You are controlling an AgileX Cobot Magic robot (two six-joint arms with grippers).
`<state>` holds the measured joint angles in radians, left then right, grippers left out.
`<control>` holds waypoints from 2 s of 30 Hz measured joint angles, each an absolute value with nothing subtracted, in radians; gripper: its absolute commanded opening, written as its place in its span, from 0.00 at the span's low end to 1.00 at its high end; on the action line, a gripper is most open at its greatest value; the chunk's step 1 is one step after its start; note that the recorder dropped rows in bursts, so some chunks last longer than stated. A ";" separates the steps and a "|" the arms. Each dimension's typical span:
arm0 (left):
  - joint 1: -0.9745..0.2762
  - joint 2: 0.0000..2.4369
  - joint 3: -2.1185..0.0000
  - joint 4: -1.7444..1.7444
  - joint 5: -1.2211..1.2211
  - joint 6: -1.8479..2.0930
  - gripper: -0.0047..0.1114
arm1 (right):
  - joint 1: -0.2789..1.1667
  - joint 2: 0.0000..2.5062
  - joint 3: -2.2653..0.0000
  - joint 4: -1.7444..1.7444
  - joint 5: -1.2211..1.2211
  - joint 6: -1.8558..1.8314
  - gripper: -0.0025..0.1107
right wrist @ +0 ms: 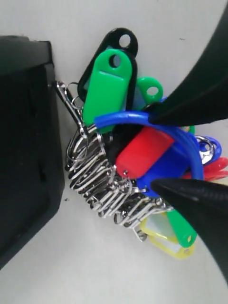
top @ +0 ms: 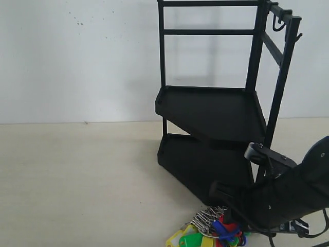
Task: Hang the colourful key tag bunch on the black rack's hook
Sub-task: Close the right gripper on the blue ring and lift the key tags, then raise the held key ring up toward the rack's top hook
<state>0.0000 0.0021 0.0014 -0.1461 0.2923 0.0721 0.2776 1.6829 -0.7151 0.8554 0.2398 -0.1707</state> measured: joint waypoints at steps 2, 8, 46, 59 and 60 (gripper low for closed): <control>0.000 0.002 0.001 -0.146 0.292 0.072 0.08 | 0.278 1.704 -0.717 0.855 0.232 -0.160 0.33; 0.000 0.002 0.001 -0.146 0.292 0.072 0.08 | 0.278 1.757 -0.717 0.855 0.190 -0.153 0.33; 0.000 0.002 0.001 -0.146 0.292 0.072 0.08 | 0.309 1.277 -0.725 0.630 0.428 -0.344 0.02; 0.000 0.002 0.001 -0.146 0.292 0.072 0.08 | 0.318 1.010 -0.809 0.544 0.552 -0.288 0.02; 0.000 0.002 0.001 -0.146 0.292 0.072 0.08 | 0.318 1.004 -0.822 0.533 0.580 -0.310 0.02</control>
<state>0.0000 0.0021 0.0014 -0.1461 0.2923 0.0721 0.3178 1.0042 -0.8223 0.5329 0.5803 -0.3098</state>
